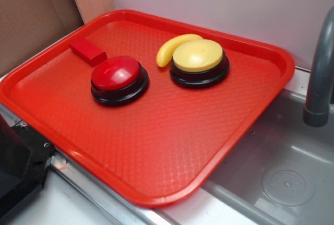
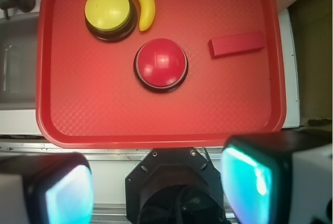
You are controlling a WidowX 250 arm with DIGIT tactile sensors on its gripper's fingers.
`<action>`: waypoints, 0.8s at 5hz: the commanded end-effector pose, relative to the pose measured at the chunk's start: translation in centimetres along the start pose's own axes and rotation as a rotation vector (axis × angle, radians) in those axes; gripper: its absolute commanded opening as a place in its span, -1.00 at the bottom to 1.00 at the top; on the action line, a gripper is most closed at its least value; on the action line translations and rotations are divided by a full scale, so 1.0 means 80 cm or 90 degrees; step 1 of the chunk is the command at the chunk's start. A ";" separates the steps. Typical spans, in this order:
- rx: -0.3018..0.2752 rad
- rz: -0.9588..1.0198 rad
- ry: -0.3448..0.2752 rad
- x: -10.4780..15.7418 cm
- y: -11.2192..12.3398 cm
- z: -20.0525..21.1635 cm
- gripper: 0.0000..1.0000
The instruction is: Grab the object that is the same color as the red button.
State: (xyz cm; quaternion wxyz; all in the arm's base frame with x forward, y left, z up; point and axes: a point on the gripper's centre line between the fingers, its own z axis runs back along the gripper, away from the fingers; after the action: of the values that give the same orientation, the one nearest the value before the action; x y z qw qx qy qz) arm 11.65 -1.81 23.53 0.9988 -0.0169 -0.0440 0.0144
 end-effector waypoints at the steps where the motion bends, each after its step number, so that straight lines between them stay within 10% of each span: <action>1: 0.000 0.000 0.000 0.000 0.000 0.000 1.00; 4: 0.039 0.473 -0.075 0.068 0.083 -0.091 1.00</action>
State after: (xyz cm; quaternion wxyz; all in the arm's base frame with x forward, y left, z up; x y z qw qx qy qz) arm 17.64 4.18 15.48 0.9217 0.0052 -0.0768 0.3801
